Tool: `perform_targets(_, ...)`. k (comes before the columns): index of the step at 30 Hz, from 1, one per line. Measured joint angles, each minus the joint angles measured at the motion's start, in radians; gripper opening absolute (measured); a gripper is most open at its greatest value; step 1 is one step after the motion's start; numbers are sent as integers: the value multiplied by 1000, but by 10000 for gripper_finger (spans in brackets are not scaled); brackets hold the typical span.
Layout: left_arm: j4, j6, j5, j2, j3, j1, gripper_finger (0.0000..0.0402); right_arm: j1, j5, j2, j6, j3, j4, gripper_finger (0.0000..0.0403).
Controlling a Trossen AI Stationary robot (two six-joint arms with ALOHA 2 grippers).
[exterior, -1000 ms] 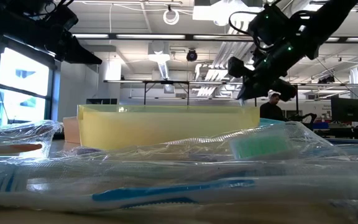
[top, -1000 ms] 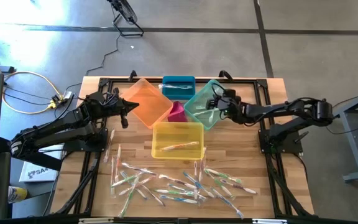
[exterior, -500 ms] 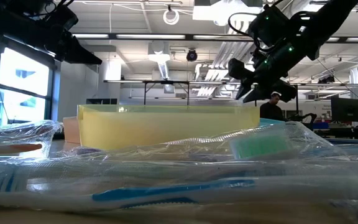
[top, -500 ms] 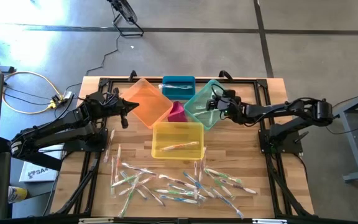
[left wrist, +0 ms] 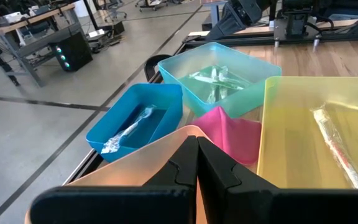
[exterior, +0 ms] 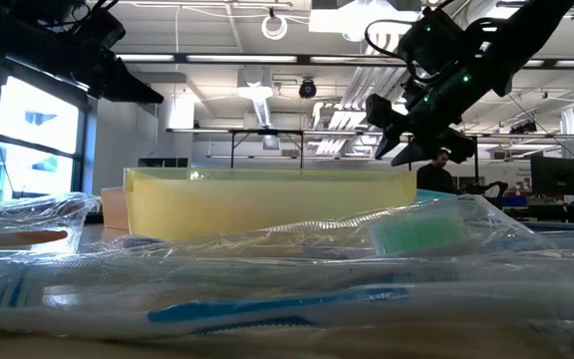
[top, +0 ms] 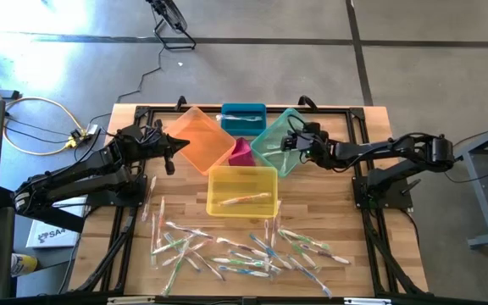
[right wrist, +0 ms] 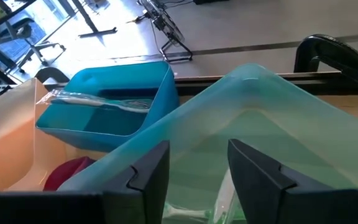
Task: Pick & Place Toothbrushes
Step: Put the purple toothbrush into the orange bin
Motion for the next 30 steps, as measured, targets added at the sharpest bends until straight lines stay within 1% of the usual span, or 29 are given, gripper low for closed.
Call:
perform_targets(2, 0, 0, 0, 0, 0, 0, 0, 0, -8, 0, 2, 0, 0, 153)
perform_targets(6, 0, 0, 0, 0, 0, 0, 0, 0, -78, 0, -13, 0, 0, 152)
perform_targets(9, 0, 0, 0, 0, 0, 0, 0, 0, -112, 0, -64, 0, 0, 152)
perform_targets(12, 0, 0, 0, 0, 0, 0, 0, 0, -121, 0, -82, 0, 0, 152)
perform_targets(15, 0, 0, 0, 0, 0, 0, 0, 0, -123, 0, -62, 0, 3, 152)
perform_targets(19, 0, 0, 0, 0, 0, 0, 0, 7, -123, 0, -67, 0, 44, 146)
perform_targets(22, 0, 0, 0, 0, 0, 0, 0, 29, -123, 0, -133, 0, 121, 122)
perform_targets(25, 0, 0, 0, 0, -1, 0, 0, 51, -141, 0, -221, 0, 204, 84)
perform_targets(28, 0, 0, 0, 0, -1, 0, 0, 70, -191, 0, -315, 1, 261, 45)
perform_targets(30, 0, 0, 0, 0, -1, 0, 0, 83, -235, 0, -350, 1, 282, 23)
